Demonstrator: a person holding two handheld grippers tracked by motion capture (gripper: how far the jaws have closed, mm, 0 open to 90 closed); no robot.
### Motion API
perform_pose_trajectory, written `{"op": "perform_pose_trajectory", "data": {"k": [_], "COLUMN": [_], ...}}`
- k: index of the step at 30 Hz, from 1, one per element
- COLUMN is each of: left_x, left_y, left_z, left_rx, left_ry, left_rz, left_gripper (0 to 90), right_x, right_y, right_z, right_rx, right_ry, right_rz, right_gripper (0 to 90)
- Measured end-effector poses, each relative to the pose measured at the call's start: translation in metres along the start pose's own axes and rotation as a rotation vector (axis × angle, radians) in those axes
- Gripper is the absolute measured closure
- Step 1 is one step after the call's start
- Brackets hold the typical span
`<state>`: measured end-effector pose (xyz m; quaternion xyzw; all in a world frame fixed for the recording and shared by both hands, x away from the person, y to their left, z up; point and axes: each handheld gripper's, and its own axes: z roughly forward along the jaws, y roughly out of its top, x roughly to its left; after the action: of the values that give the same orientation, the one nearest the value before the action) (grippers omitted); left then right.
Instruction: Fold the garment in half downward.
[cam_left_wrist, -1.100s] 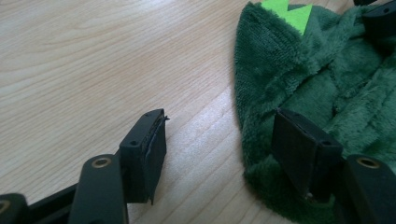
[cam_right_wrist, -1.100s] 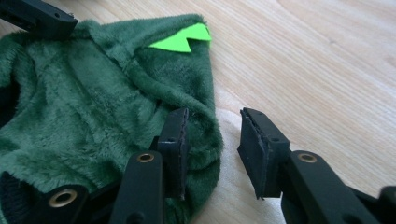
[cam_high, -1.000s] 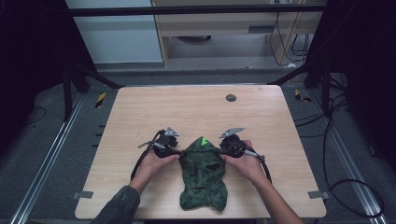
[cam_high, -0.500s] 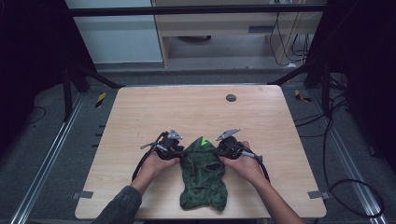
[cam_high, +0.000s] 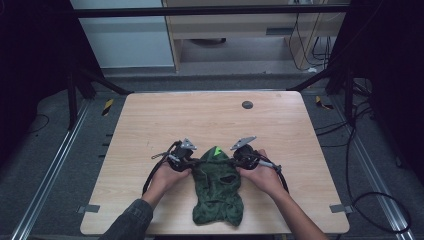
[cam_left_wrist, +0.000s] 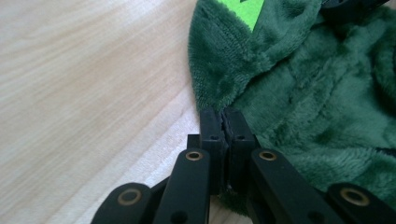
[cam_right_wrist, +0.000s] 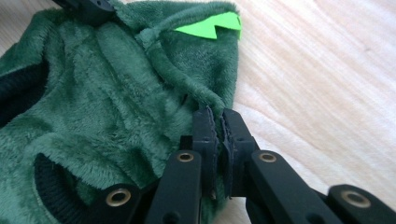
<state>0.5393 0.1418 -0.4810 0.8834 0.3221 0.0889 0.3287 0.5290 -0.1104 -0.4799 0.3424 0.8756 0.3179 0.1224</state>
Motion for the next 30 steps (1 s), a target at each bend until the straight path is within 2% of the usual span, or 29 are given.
{"op": "perform_pose_trajectory", "data": {"k": [11,22,30], "left_x": [0.005,0.010,0.013], "left_y": [0.018,0.039,0.045], "left_z": [-0.015,-0.024,-0.028], "left_rx": [-0.031,-0.049,-0.055], "left_ry": [0.030,0.054,0.063], "left_rz": [0.017,0.050,0.062], "left_gripper": [88.4,88.5,88.5], "right_x": [-0.004,-0.010,-0.012], "right_y": [0.020,0.034,0.040], "right_z": [-0.020,-0.028,-0.031], "right_rx": [-0.035,-0.054,-0.046], "right_ry": [-0.021,-0.028,-0.029], "right_rz": [-0.015,-0.019,-0.038], "right_gripper": [85.7,85.5,85.3]}}
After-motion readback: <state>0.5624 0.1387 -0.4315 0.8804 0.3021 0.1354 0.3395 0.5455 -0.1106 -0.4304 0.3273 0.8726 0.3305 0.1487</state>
